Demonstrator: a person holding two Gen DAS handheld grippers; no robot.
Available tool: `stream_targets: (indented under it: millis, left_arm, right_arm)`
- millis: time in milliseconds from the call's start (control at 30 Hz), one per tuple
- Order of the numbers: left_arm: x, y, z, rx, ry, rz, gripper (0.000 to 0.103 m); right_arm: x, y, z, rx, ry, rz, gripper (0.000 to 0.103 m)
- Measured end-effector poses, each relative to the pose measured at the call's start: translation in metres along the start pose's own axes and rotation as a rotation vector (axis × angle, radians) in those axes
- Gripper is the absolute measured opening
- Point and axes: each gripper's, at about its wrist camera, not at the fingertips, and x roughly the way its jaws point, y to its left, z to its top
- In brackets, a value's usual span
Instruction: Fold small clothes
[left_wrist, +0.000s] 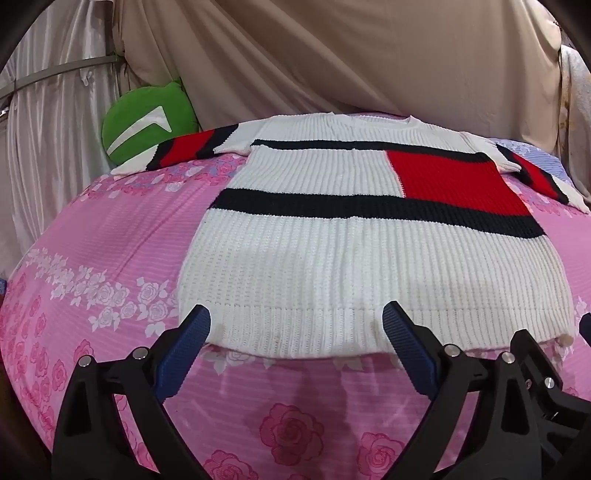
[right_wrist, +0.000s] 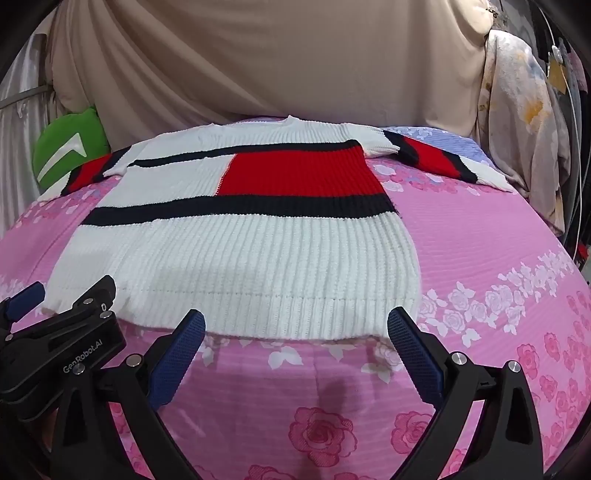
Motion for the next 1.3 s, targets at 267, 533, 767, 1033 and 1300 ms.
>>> stream_targets:
  millis: [267, 533, 767, 1033, 1300]
  left_arm:
    - [-0.0017, -0.0018, -0.0011, 0.012, -0.012, 0.018, 0.092]
    - [-0.0008, -0.0001, -0.0038, 0.011, -0.014, 0.02, 0.092]
    - [0.0009, 0.0006, -0.0046, 0.011, -0.01, 0.019, 0.092]
    - [0.0034, 0.0006, -0.0061, 0.014, -0.001, 0.018, 0.092]
    - [0.005, 0.0007, -0.0063, 0.016, 0.006, 0.018, 0.092]
  right_arm:
    - [0.0011, -0.0015, -0.0002, 0.01, 0.003, 0.009, 0.098]
    - [0.0022, -0.0012, -0.0009, 0.008, 0.007, 0.012, 0.098]
    - [0.0032, -0.0004, 0.0003, 0.008, 0.009, 0.008, 0.098]
    - [0.0039, -0.0013, -0.0016, 0.01, 0.012, 0.006, 0.098]
    - [0.0059, -0.0009, -0.0024, 0.011, 0.018, 0.006, 0.098]
